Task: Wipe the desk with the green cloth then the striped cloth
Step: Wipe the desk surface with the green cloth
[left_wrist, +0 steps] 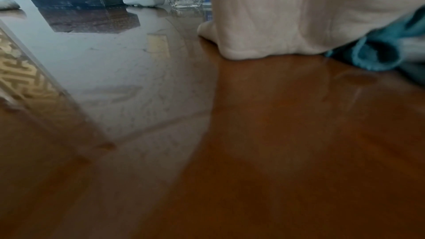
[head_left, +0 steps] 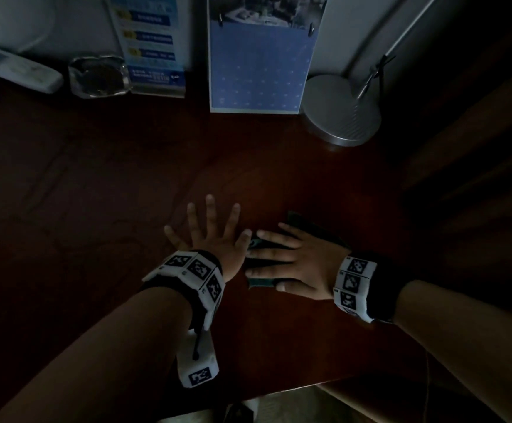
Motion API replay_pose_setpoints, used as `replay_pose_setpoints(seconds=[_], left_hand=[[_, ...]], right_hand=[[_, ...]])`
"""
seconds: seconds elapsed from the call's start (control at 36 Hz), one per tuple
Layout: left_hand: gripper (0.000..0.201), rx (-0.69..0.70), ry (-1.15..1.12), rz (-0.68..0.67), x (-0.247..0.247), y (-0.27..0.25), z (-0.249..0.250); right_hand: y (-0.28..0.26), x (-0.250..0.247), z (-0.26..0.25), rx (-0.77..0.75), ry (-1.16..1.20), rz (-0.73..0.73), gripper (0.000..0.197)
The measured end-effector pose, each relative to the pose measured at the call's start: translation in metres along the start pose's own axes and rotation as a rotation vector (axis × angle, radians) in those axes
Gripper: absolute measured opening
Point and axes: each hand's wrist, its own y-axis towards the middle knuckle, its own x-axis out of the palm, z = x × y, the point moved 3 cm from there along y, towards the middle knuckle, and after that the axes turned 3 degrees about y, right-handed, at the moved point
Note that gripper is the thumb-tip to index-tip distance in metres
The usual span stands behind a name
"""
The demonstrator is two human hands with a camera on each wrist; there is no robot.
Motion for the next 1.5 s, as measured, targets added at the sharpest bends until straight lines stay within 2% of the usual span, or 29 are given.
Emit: replay_pose_setpoints(seconds=[0.25, 0.42, 0.58, 0.72, 0.81, 0.92, 1.11, 1.17, 1.25, 1.28, 1.33, 1.42, 1.5], left_hand=[[0.055, 0.002, -0.007, -0.026, -0.001, -0.001, 0.001], [0.058, 0.003, 0.006, -0.033, -0.003, -0.002, 0.001], [0.064, 0.002, 0.059, -0.029, -0.001, -0.001, 0.0], [0.065, 0.005, 0.065, -0.035, -0.002, -0.001, 0.0], [0.066, 0.012, 0.067, -0.037, -0.002, -0.002, 0.0], [0.066, 0.014, 0.073, -0.055, -0.003, -0.002, 0.0], [0.065, 0.012, 0.073, -0.058, -0.003, -0.001, 0.001], [0.066, 0.012, 0.074, -0.055, -0.003, -0.002, 0.001], [0.066, 0.012, 0.082, -0.05, -0.004, -0.002, 0.002], [0.066, 0.013, 0.084, -0.05, -0.004, -0.002, 0.001], [0.066, 0.012, 0.085, -0.05, -0.003, -0.001, 0.001], [0.066, 0.008, 0.082, -0.047, -0.003, -0.001, 0.002], [0.066, 0.007, 0.087, -0.056, -0.004, -0.001, 0.002]], right_hand=[[0.009, 0.004, 0.026, 0.15, 0.098, 0.122, 0.049], [0.016, -0.005, 0.057, 0.421, 0.12, 0.06, 0.058], [0.028, -0.017, 0.085, 0.618, 0.173, 0.078, 0.07], [0.03, -0.022, 0.118, 0.822, 0.162, 0.08, 0.054], [0.021, -0.022, 0.133, 0.935, 0.207, 0.069, 0.054], [0.002, -0.023, 0.136, 0.919, 0.138, -0.035, 0.057], [-0.045, -0.03, 0.123, 1.045, 0.083, -0.131, 0.058], [-0.052, -0.034, 0.119, 1.038, 0.06, -0.107, 0.057], [-0.064, -0.042, 0.119, 0.933, 0.012, 0.06, 0.059], [-0.067, -0.042, 0.12, 0.882, 0.0, 0.073, 0.059], [-0.071, -0.038, 0.122, 0.774, -0.014, 0.033, 0.063], [-0.071, -0.031, 0.126, 0.688, -0.015, -0.066, 0.086], [-0.07, -0.026, 0.13, 0.695, 0.014, -0.093, 0.083]])
